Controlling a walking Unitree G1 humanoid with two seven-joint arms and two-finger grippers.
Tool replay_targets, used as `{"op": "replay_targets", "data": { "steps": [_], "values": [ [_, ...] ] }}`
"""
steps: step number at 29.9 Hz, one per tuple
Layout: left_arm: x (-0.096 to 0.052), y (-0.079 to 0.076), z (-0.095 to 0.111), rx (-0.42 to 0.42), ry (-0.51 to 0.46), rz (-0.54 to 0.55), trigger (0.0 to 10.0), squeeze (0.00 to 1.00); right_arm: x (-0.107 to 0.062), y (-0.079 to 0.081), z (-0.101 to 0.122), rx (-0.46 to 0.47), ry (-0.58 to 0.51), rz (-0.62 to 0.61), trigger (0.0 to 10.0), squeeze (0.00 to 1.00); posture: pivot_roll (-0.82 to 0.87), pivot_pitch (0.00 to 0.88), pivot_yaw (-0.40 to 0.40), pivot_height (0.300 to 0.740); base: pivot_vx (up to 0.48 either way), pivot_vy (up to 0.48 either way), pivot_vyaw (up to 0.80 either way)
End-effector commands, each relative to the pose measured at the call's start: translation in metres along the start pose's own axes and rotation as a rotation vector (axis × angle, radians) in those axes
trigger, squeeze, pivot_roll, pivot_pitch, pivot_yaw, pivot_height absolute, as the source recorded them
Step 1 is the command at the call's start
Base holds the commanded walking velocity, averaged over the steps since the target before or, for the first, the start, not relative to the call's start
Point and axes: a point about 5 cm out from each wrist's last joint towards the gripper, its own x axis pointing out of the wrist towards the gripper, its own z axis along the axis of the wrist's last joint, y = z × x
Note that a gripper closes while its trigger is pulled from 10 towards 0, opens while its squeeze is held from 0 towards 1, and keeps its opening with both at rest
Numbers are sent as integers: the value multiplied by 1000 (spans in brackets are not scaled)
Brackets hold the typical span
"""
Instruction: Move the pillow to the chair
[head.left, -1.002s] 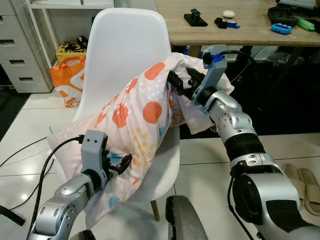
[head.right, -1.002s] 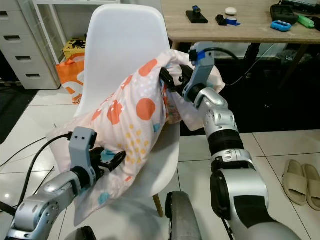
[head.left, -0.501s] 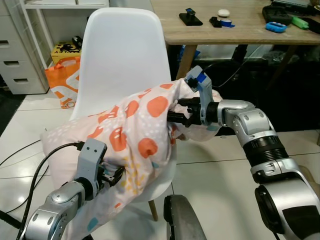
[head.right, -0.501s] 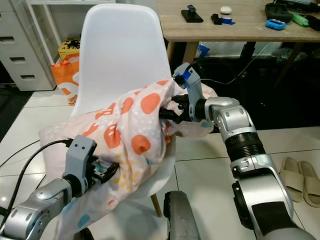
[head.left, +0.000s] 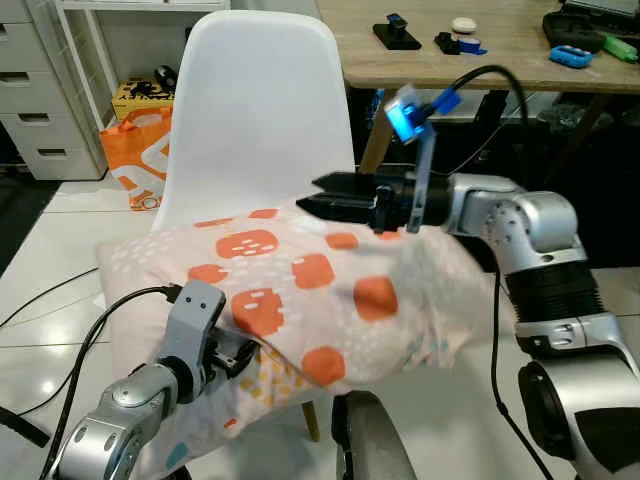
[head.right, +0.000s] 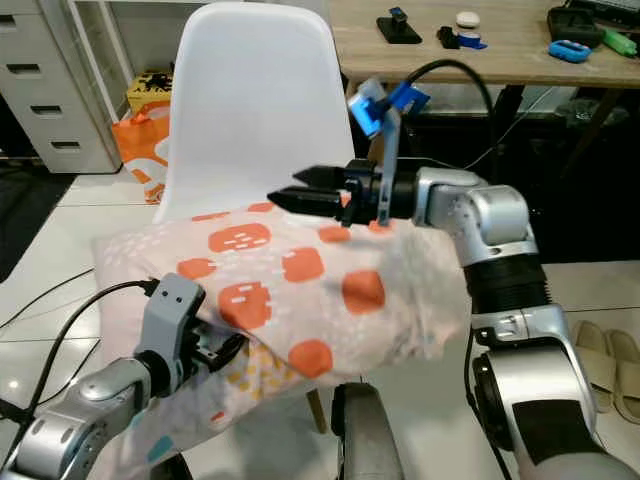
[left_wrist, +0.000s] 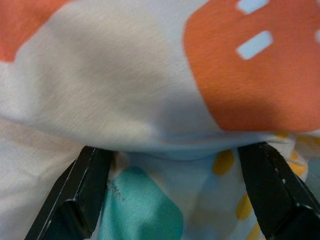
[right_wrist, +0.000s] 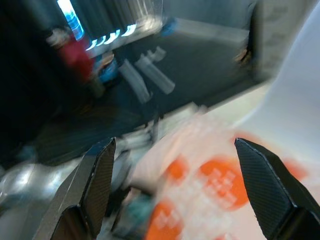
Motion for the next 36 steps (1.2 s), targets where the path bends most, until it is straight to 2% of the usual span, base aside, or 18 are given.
{"op": "replay_targets", "data": {
  "steps": [1, 3, 6, 8, 10, 11, 12, 13, 14, 15, 18, 19, 21, 24, 26, 27, 31, 36],
  "values": [
    [-1, 1, 5, 37, -21, 1, 10000, 0, -2, -8, 11, -33, -49, -84, 10000, 0, -205, 144, -85, 501, 0, 0, 0],
    [0, 2, 18, 48, -99, 19, 10000, 0, -1, -25, 0, -20, -28, -262, 10000, 0, -200, 141, -85, 501, 0, 0, 0],
    [0, 2, 25, 50, -137, 25, 10000, 0, -1, -29, -4, -19, -15, -311, 10000, 0, -199, 142, -84, 501, 0, 0, 0],
    [1, -1, 35, 28, -197, 28, 10000, 0, -1, -32, -11, -11, 6, -354, 10000, 0, -198, 144, -84, 501, 0, 0, 0],
    [-1, -9, 61, -42, -344, 6, 10000, 0, 0, -36, -26, -6, 62, -423, 10000, 0, -196, 148, -82, 501, 0, 0, 0],
    [-1, -9, 61, -42, -344, 6, 10000, 0, 0, -36, -26, -6, 62, -423, 10000, 0, -196, 148, -82, 501, 0, 0, 0],
    [-3, -10, 74, -71, -414, 14, 10000, 0, 0, -37, -32, -10, 88, -445, 10000, 0, -197, 150, -82, 501, 0, 0, 0],
    [-3, -10, 74, -71, -414, 14, 10000, 0, 0, -37, -32, -10, 88, -445, 10000, 0, -197, 150, -82, 501, 0, 0, 0],
    [-5, -6, 84, -76, -457, 47, 10000, 0, 1, -38, -37, -11, 105, -458, 10000, 0, -202, 151, -80, 501, 0, 0, 0],
    [-5, -6, 84, -76, -457, 47, 10000, 0, 1, -38, -37, -11, 105, -458, 10000, 0, -202, 151, -80, 501, 0, 0, 0],
    [-18, 28, 96, -43, -488, 184, 10000, 0, 3, -36, -42, -14, 102, -463, 10000, 0, -202, 154, -77, 501, 0, 0, 0],
    [-18, 28, 96, -43, -488, 184, 10000, 0, 3, -36, -42, -14, 102, -463, 10000, 0, -202, 154, -77, 501, 0, 0, 0],
    [-29, 45, 97, -30, -486, 230, 10000, 0, 4, -37, -43, -24, 68, -470, 10000, 0, -195, 156, -75, 501, 0, 0, 0],
    [-33, 50, 97, -33, -489, 247, 10000, 0, 3, -39, -44, -13, 42, -478, 10000, 0, -193, 156, -74, 501, 0, 0, 0],
    [-37, 54, 97, -45, -497, 263, 10000, 0, 3, -40, -45, 10, 5, -484, 10000, 0, -191, 155, -74, 501, 0, 0, 0],
    [-40, 57, 95, -85, -508, 288, 10000, 0, 3, -41, -48, 23, -13, -496, 10000, 0, -182, 152, -75, 506, 0, 0, 0],
    [-42, 54, 79, -151, -484, 352, 10000, 0, 3, -42, -56, 45, -40, -516, 10000, 0, -176, 138, -76, 520, 0, 0, 0],
    [-41, 51, 74, -172, -470, 368, 10000, 0, 4, -42, -61, 54, -46, -523, 10000, 0, -174, 128, -77, 530, 0, 0, 0]
  ]
}}
